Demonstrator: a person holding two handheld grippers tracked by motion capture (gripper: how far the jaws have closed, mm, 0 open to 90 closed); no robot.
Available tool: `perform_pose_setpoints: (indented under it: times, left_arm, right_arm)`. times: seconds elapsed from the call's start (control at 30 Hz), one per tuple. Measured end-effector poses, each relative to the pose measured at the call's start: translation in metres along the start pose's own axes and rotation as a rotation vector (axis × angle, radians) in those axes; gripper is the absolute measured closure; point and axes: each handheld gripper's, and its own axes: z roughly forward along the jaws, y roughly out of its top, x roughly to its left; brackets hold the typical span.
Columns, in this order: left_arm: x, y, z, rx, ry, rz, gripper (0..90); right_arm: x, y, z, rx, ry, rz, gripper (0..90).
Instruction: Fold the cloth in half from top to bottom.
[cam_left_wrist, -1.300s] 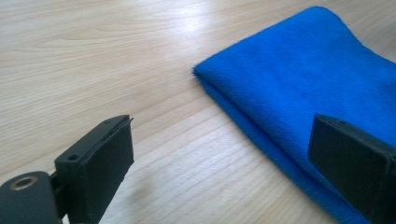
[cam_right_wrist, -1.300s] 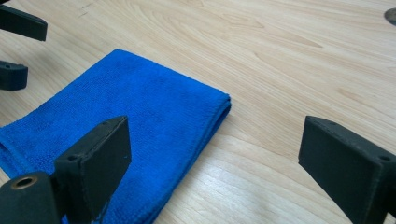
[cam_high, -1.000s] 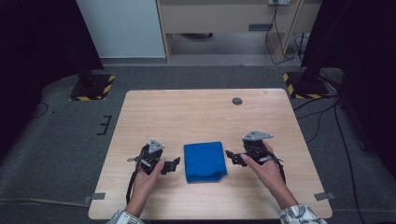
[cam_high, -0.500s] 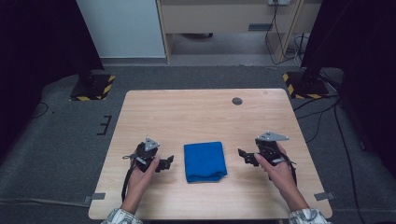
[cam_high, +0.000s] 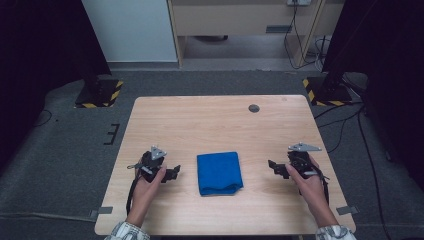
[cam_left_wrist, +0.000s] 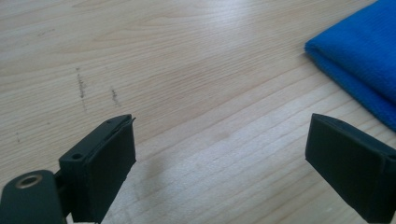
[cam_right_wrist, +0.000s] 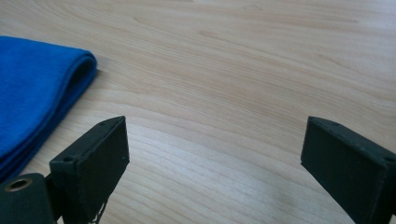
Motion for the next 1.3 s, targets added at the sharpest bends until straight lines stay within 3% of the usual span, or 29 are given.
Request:
perform_pose_setpoints:
  times: [0.23, 0.3, 0.4, 0.6, 0.9, 1.07, 1.17, 1.3]
  left_arm:
    - [0.009, -0.003, 0.013, 0.066, 0.027, 0.023, 7.6]
    - [0.014, -0.003, 0.015, 0.062, 0.018, -0.010, 5.9]
    - [0.018, -0.003, 0.014, 0.055, 0.039, -0.008, 7.4]
    - [0.022, -0.003, 0.018, 0.053, 0.025, -0.032, 5.6]
    - [0.029, -0.006, 0.021, 0.025, 0.019, -0.034, 1.7]
    - [0.030, -0.005, 0.022, 0.026, 0.019, -0.036, 0.8]
    - [0.030, -0.005, 0.022, 0.026, 0.020, -0.036, 0.9]
    - [0.030, -0.005, 0.022, 0.027, 0.020, -0.036, 0.8]
  right_arm:
    - [-0.018, -0.003, 0.011, 0.054, -0.035, 0.037, 8.5]
    - [-0.023, -0.003, 0.014, 0.052, -0.044, 0.054, 9.7]
    - [-0.030, -0.003, 0.018, 0.044, -0.037, 0.109, 10.5]
    - [-0.039, 0.002, 0.024, 0.056, -0.065, 0.118, 10.1]
    - [-0.037, 0.001, 0.032, 0.082, -0.079, 0.114, 9.2]
    - [-0.035, -0.001, 0.035, 0.068, -0.090, 0.112, 6.2]
    - [-0.030, -0.005, 0.037, 0.045, -0.120, 0.066, 5.9]
    - [-0.024, -0.006, 0.040, 0.071, -0.163, 0.004, 5.7]
